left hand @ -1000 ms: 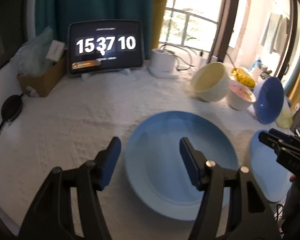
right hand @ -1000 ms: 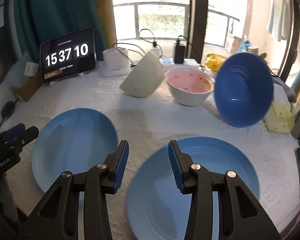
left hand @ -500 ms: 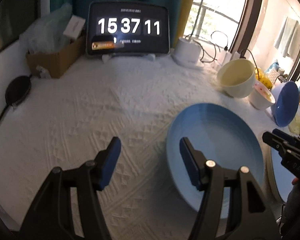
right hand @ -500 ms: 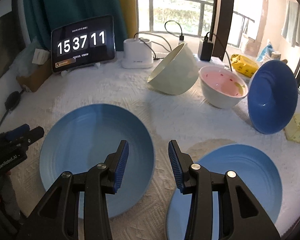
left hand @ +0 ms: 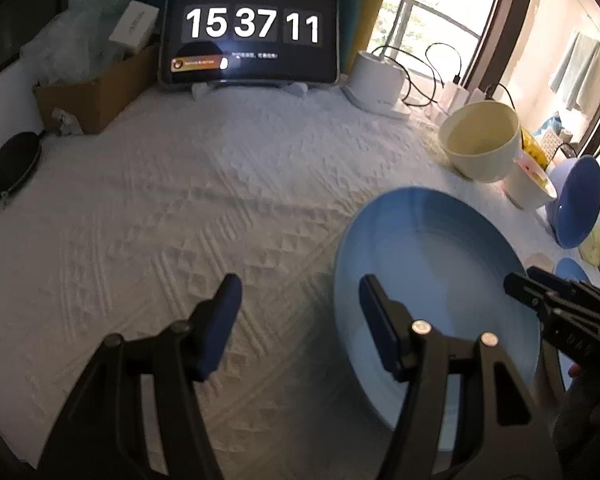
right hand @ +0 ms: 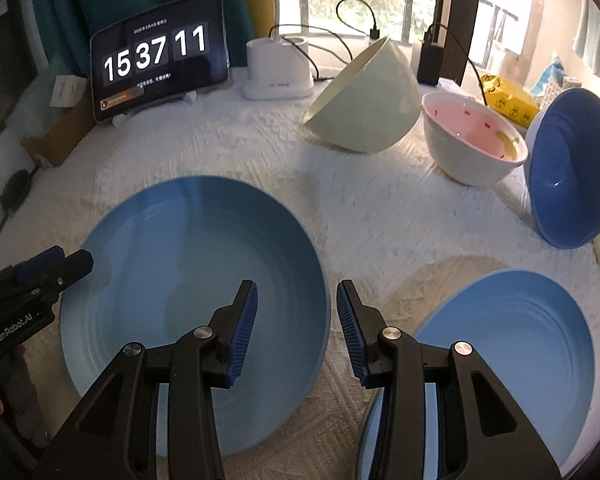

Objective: Organize plates and bowls

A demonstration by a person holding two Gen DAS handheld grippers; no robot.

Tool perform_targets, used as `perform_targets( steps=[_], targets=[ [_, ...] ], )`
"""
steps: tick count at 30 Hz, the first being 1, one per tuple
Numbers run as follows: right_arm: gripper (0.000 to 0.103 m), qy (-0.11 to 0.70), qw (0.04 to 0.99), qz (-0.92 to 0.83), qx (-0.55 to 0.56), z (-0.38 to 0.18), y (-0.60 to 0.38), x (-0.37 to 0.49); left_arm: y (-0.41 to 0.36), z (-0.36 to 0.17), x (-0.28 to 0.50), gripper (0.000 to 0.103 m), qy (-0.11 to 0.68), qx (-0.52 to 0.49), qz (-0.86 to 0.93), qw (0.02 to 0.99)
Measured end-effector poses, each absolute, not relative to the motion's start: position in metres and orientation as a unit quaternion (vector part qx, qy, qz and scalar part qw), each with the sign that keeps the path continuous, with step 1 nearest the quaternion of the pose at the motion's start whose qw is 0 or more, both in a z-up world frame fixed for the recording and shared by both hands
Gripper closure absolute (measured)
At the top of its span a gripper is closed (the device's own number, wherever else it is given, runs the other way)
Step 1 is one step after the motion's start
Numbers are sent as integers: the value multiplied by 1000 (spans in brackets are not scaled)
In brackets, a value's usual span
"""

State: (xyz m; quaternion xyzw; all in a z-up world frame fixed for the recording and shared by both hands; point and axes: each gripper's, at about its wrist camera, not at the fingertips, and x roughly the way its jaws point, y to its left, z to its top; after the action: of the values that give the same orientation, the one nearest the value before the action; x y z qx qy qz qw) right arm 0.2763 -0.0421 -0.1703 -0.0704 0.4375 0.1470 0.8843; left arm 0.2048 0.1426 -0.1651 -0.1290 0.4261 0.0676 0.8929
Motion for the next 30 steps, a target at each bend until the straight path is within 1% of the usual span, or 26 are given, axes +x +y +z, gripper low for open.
perform_targets(
  steps=[6,13,16,17,18,20,22,24,30],
  targets=[
    [59,459,873,150,-74,-183,-39,280,138,-171,209,40,435,-116,66,891],
    [59,454,875,152,-80,-186,-37,279,123,-173,208,40,432,-84,45,897],
    [68,449,876,155,-86,-185,-35,277,111,-173,206,42,428,-73,16,901],
    [75,447,876,157,-88,-185,-34,276,110,-172,206,46,425,-74,19,902],
    [76,445,877,157,-92,-185,-33,275,110,-172,206,48,424,-74,25,902],
    [76,444,877,157,-93,-185,-32,275,115,-172,206,59,424,-80,32,902],
    [77,443,878,160,-89,-184,-34,274,117,-172,205,63,424,-80,38,901],
    [79,438,880,161,-87,-182,-34,273,116,-171,204,63,423,-75,42,902],
    [79,421,888,165,-84,-170,-38,266,114,-160,196,63,410,-77,43,908]
  ],
)
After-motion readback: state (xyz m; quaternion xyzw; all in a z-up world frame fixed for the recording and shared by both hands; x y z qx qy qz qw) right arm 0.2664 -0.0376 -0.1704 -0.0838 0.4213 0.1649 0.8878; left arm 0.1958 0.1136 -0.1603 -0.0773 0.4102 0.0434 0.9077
